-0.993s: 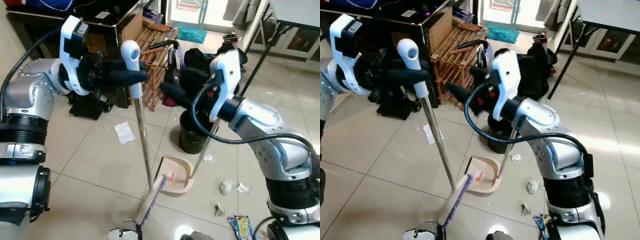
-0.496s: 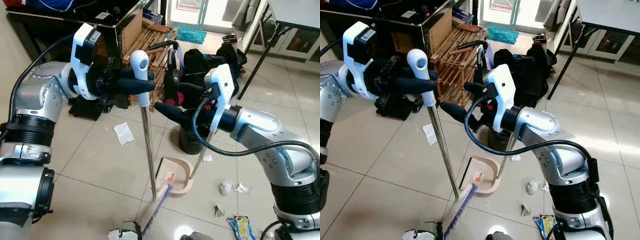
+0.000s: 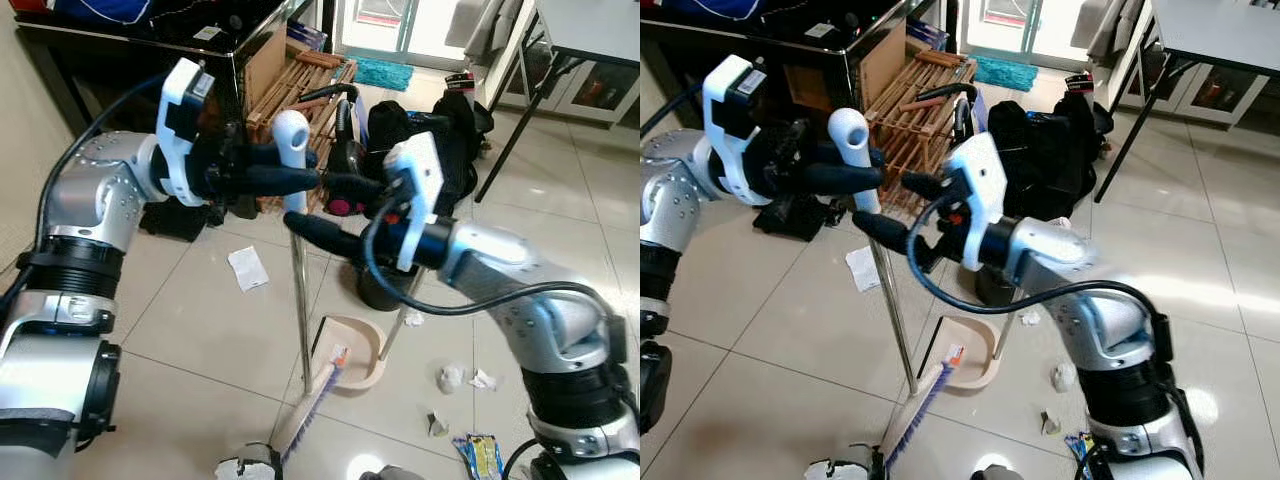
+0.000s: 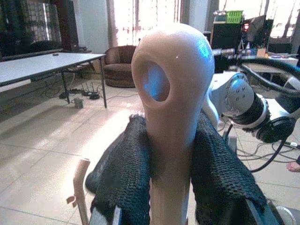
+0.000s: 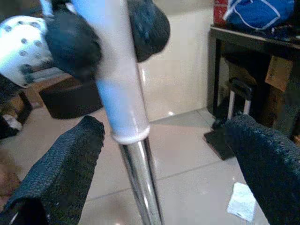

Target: Sweep floor

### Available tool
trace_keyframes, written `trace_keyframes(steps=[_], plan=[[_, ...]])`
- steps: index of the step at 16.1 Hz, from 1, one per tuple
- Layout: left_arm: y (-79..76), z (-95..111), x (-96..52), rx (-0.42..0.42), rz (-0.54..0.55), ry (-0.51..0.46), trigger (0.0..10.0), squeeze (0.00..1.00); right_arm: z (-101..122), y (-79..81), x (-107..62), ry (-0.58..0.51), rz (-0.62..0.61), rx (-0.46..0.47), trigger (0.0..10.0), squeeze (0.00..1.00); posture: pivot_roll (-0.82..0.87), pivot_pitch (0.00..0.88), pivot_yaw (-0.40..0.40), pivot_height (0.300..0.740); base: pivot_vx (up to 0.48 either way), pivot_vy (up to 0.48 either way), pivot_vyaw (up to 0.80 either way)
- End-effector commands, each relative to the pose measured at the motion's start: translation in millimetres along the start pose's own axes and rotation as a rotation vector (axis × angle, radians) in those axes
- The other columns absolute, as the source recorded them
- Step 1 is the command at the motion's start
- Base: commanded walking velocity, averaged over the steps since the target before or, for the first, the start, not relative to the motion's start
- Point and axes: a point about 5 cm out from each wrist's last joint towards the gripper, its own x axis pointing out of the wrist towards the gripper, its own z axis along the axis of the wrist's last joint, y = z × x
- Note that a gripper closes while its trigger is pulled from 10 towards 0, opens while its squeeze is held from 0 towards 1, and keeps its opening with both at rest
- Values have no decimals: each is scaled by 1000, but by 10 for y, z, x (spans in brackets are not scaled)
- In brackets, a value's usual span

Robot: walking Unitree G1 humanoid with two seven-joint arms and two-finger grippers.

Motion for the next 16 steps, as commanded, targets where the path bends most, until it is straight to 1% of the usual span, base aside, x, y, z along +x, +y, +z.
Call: trace_keyframes(steps=[1,4,5,6,7,8,9,14,16], plan=[[-7,44,8,32,-3,-3,0,0,26,-16,32,14,-18,-13,10000,0,-55,39,-17,740,0,0,0],[-1,46,22,35,-2,-4,0,0,7,-27,78,26,-31,-9,10000,0,-55,41,-15,740,0,0,0],[-8,32,32,34,-8,8,0,0,26,-16,104,13,-24,5,4314,0,-55,41,-12,740,0,0,0],[-11,20,37,31,-11,14,0,0,41,-6,122,9,-15,7,745,0,-56,42,-10,740,0,0,0],[-11,20,37,31,-11,14,0,0,41,-6,122,9,-15,7,745,0,-56,42,-10,740,0,0,0],[-13,8,50,30,-15,22,0,0,50,1,136,11,-10,0,8196,0,-58,43,-9,740,0,0,0],[-14,-2,58,31,-19,29,0,0,53,5,142,12,-8,-2,10000,0,-59,45,-9,740,0,0,0],[-2,-53,105,44,-22,56,0,0,52,69,200,26,26,-13,10000,0,-63,47,-5,740,0,0,0],[10,-51,110,51,-14,50,0,0,42,108,224,31,45,-13,10000,0,-62,46,-5,740,0,0,0]])
